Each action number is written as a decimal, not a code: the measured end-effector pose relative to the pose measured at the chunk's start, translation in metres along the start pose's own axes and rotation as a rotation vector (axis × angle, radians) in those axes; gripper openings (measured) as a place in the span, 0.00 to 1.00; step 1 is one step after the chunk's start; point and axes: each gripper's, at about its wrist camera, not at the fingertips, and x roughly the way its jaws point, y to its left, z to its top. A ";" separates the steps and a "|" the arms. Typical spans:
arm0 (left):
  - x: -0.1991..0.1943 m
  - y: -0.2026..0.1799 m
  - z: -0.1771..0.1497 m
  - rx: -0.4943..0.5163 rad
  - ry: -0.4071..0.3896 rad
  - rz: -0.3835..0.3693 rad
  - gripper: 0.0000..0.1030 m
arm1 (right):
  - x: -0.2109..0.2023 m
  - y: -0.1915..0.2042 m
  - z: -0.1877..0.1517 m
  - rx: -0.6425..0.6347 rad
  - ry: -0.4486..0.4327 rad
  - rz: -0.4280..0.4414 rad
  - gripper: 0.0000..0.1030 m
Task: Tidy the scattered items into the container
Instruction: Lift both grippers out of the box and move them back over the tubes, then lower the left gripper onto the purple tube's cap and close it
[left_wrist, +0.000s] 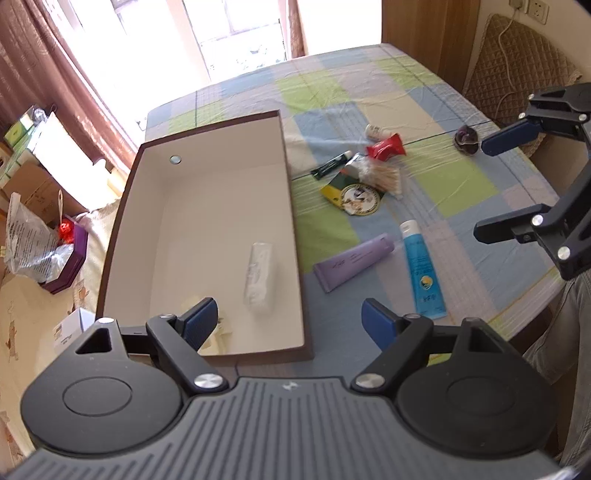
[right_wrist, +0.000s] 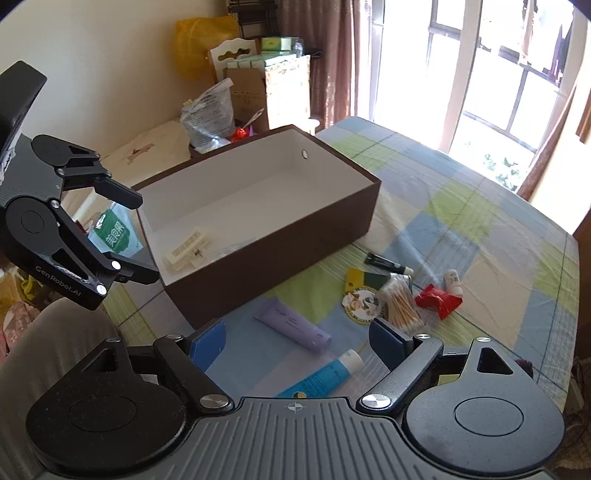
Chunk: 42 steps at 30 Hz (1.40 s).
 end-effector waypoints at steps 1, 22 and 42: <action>0.000 -0.004 0.001 0.006 -0.010 -0.006 0.80 | -0.001 -0.005 -0.005 0.019 0.001 -0.008 0.87; 0.094 -0.093 0.030 0.546 0.020 -0.097 0.74 | 0.028 -0.111 -0.111 0.485 0.073 -0.055 0.87; 0.222 -0.125 0.054 0.619 0.298 -0.095 0.30 | 0.053 -0.145 -0.138 0.639 0.115 -0.056 0.87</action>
